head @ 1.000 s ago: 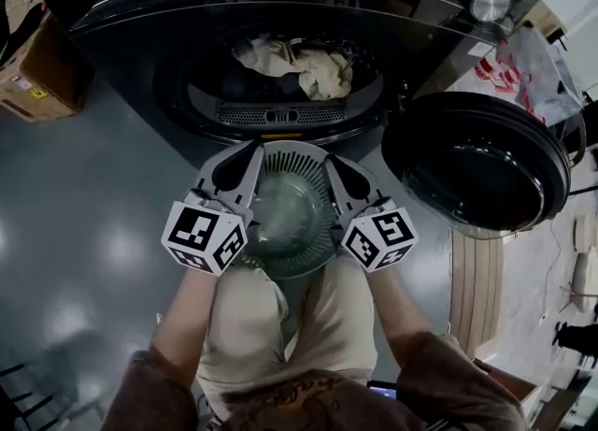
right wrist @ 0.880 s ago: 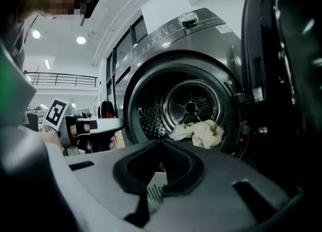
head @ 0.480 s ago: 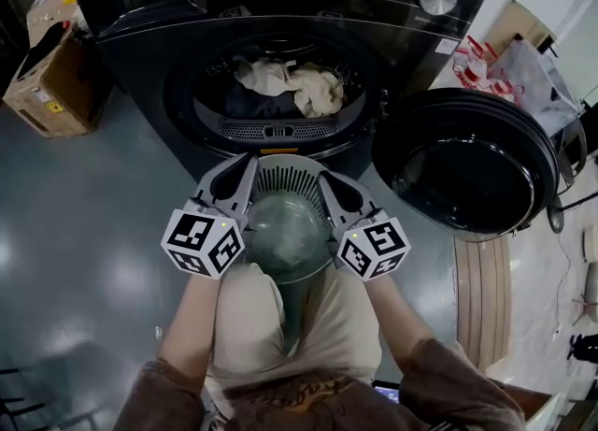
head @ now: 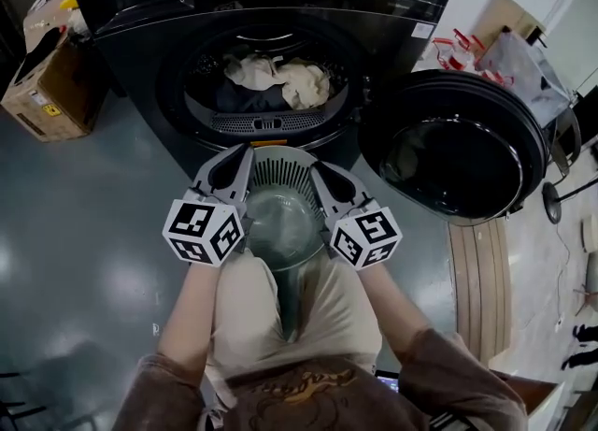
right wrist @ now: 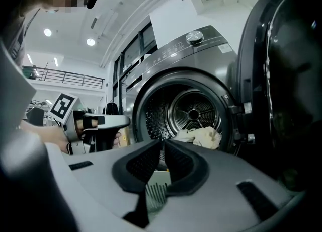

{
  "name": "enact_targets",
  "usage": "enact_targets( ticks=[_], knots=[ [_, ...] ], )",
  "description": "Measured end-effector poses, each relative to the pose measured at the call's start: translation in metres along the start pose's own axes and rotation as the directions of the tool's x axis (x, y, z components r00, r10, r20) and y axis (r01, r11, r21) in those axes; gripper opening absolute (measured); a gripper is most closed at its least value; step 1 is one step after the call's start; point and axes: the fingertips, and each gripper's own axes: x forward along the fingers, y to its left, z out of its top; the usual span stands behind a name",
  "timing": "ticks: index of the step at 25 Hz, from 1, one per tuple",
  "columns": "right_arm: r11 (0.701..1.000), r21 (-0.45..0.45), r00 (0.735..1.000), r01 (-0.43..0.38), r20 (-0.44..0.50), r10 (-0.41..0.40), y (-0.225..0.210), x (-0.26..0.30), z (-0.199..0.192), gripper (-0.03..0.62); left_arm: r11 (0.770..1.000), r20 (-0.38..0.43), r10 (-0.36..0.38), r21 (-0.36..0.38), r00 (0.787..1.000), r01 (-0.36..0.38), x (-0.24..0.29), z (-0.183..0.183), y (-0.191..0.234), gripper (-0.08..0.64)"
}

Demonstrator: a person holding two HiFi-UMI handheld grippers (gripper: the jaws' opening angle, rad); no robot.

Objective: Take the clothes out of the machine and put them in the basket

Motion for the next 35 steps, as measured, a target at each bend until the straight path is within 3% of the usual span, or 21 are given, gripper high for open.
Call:
enact_targets(
  ticks=[4, 11, 17, 22, 35],
  knots=[
    [1.0, 0.014, 1.0, 0.019, 0.006, -0.019, -0.007, 0.001, 0.0, 0.083, 1.0, -0.007, 0.014, -0.009, 1.0, -0.014, 0.0, -0.003, 0.002, 0.006],
    [0.998, 0.056, 1.0, 0.006, -0.004, -0.006, -0.025, 0.028, 0.0, 0.324, 1.0, -0.004, 0.022, -0.007, 1.0, -0.022, 0.003, -0.002, -0.001, 0.006],
    [0.998, 0.053, 0.999, -0.014, -0.034, 0.015, -0.039, 0.073, 0.002, 0.452, 0.999, 0.005, 0.035, -0.001, 0.999, -0.035, 0.005, -0.001, 0.001, 0.006],
    [0.999, 0.022, 0.996, -0.023, -0.09, 0.025, -0.051, 0.114, -0.003, 0.485, 0.999, 0.0, 0.036, 0.001, 0.999, -0.036, 0.009, -0.003, 0.001, 0.006],
    [0.988, -0.026, 0.976, 0.152, -0.151, -0.154, -0.125, 0.209, -0.015, 0.488, 1.0, -0.059, 0.021, -0.007, 0.998, -0.021, 0.024, -0.023, 0.012, 0.006]
  ],
)
